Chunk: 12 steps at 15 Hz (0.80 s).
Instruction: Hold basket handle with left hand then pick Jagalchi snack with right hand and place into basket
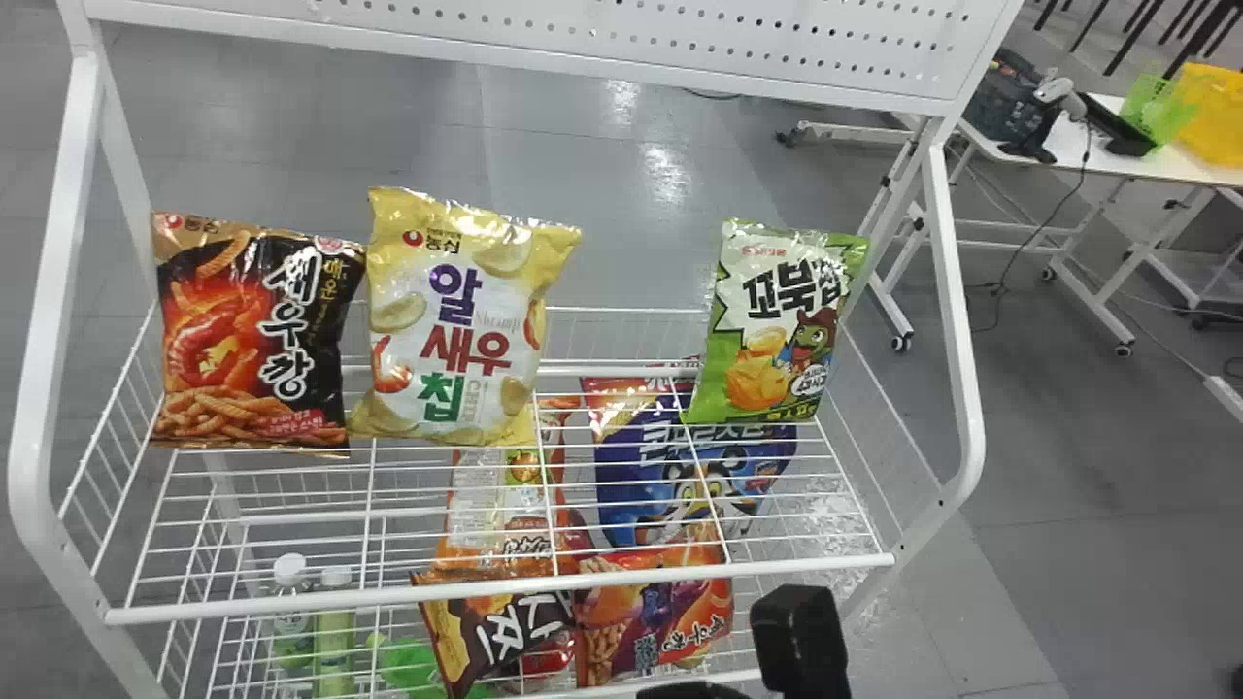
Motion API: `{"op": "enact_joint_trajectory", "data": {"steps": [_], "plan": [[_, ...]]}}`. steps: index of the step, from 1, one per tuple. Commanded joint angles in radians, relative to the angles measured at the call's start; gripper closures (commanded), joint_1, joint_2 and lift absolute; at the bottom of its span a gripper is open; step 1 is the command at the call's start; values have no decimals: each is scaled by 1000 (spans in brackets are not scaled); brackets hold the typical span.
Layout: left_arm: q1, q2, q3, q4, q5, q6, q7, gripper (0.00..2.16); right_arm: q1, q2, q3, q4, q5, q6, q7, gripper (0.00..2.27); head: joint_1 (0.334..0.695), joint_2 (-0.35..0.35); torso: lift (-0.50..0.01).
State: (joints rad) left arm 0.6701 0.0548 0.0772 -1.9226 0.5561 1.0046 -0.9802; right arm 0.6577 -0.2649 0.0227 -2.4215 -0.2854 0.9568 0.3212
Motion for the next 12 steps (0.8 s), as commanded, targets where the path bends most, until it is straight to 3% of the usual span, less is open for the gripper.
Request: {"op": "enact_joint_trajectory", "data": {"steps": [1, 7, 10, 12], "plan": [[-3, -6, 4, 10, 1, -11, 0, 1521, 52, 23, -17, 53, -6, -335, -28, 144, 695, -266, -10], [-26, -6, 6, 39, 1, -27, 6, 1521, 60, 24, 34, 251, 43, -945, -206, 137, 695, -297, -10], [-33, -4, 6, 47, 1, -27, 5, 1521, 65, 24, 88, 312, 109, -1129, -314, 137, 695, -321, -10], [-33, -4, 6, 48, 1, -27, 3, 1521, 69, 24, 100, 332, 123, -1178, -338, 137, 695, -327, -10]]}}
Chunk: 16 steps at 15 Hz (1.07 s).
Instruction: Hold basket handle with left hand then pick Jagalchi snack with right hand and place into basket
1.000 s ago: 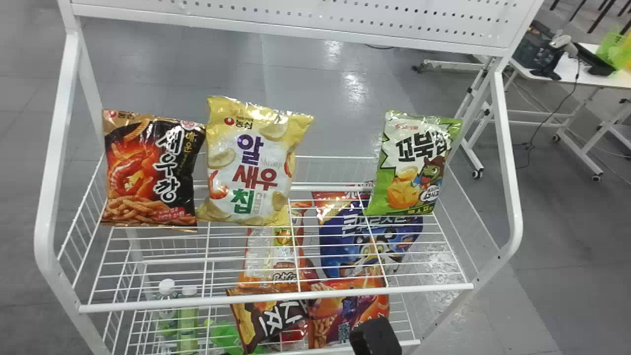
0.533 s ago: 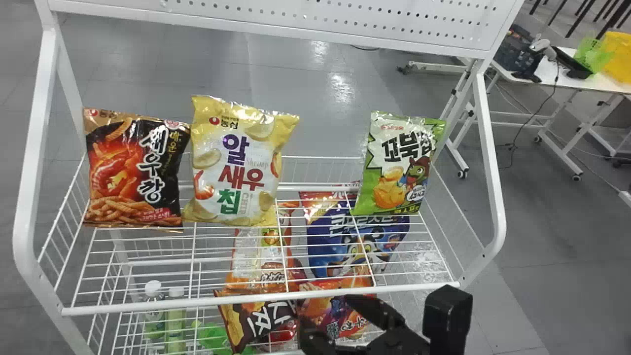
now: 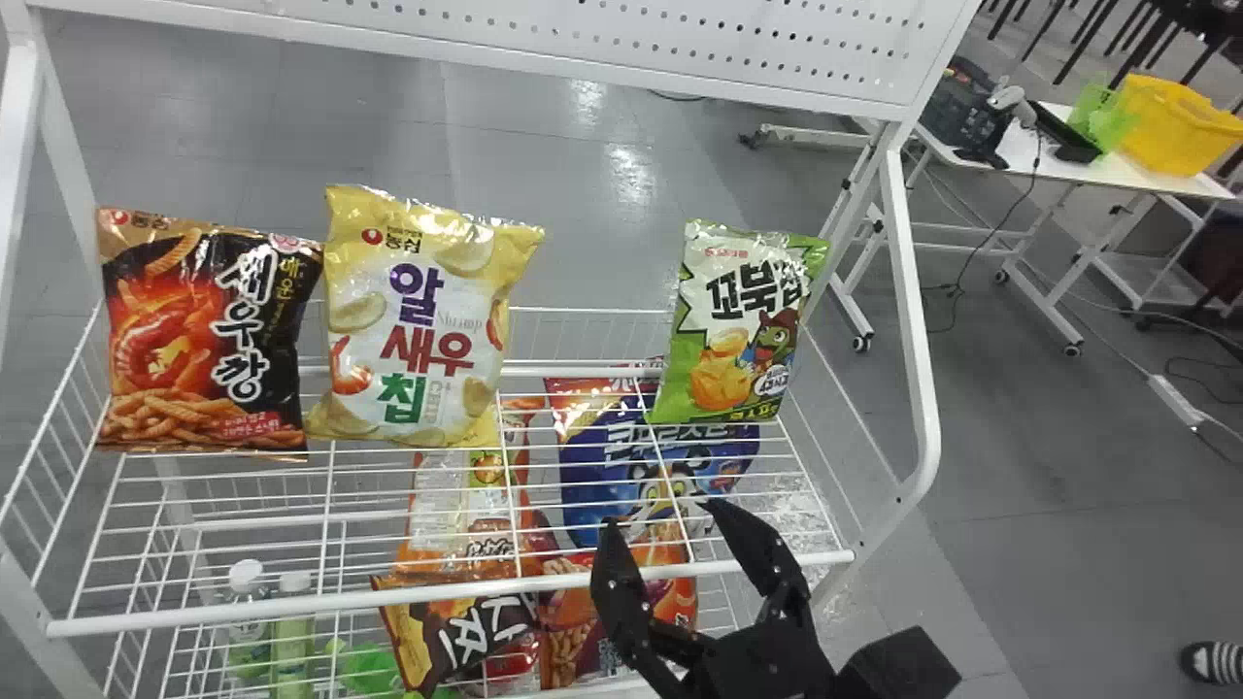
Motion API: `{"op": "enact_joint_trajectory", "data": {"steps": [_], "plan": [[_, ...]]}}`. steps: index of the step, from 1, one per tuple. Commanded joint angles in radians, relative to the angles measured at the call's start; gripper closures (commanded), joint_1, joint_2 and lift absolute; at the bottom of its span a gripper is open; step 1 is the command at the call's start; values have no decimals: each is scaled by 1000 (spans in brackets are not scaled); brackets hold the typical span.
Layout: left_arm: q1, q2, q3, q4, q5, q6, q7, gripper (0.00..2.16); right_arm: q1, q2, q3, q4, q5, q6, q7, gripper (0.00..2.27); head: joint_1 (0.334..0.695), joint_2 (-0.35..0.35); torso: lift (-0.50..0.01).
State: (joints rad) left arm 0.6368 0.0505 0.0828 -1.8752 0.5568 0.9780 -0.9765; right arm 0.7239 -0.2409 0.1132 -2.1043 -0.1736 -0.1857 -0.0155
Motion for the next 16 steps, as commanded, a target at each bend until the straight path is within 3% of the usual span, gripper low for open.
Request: {"op": "enact_joint_trajectory", "data": {"steps": [1, 16], "plan": [[0, 2, 0, 1, 2, 0, -4, 1521, 3, 0, 10, 23, 11, -36, -1, 137, 695, -326, -10], [12, 0, 5, -1, 6, 0, -10, 1521, 19, -3, 3, 12, 2, -70, -15, 144, 695, -336, -10]]}}
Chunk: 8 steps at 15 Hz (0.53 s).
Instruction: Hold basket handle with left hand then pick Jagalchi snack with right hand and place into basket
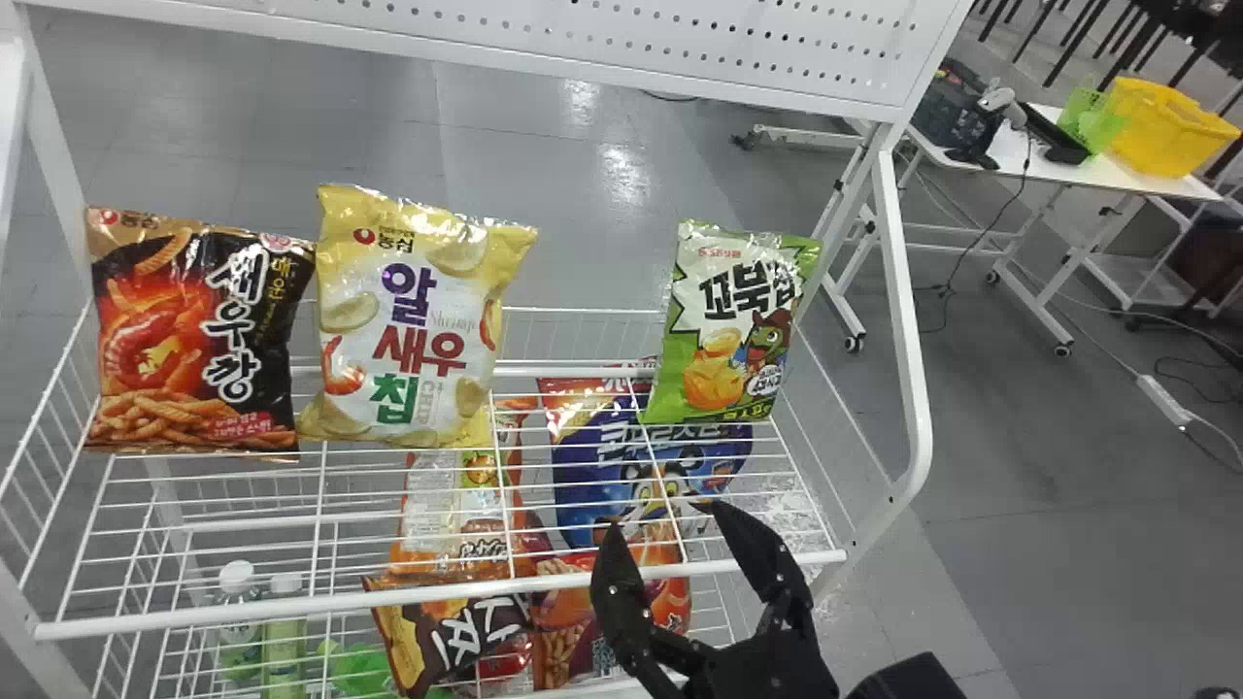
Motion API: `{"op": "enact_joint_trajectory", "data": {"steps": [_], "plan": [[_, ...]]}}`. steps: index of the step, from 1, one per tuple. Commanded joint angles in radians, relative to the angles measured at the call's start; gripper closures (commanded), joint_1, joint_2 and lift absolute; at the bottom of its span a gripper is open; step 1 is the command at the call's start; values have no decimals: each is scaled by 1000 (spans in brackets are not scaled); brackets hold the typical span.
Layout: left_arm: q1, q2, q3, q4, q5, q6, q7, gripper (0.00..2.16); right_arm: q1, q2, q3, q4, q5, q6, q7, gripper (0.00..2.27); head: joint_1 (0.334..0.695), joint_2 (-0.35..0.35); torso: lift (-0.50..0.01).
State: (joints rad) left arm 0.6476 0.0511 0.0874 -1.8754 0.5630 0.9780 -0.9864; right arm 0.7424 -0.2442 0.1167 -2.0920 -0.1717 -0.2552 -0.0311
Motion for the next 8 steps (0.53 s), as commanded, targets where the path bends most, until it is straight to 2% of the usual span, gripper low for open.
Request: {"op": "enact_joint_trajectory", "data": {"steps": [1, 8], "plan": [[1, 0, 0, -1, 0, 0, 0, 1521, 0, 0, 0, 0, 0, 3, 0, 144, 695, -336, -10], [-2, -2, 6, 1, 0, 0, 2, 1521, -2, 0, -2, -5, -5, 0, 0, 144, 695, -336, -10]]}}
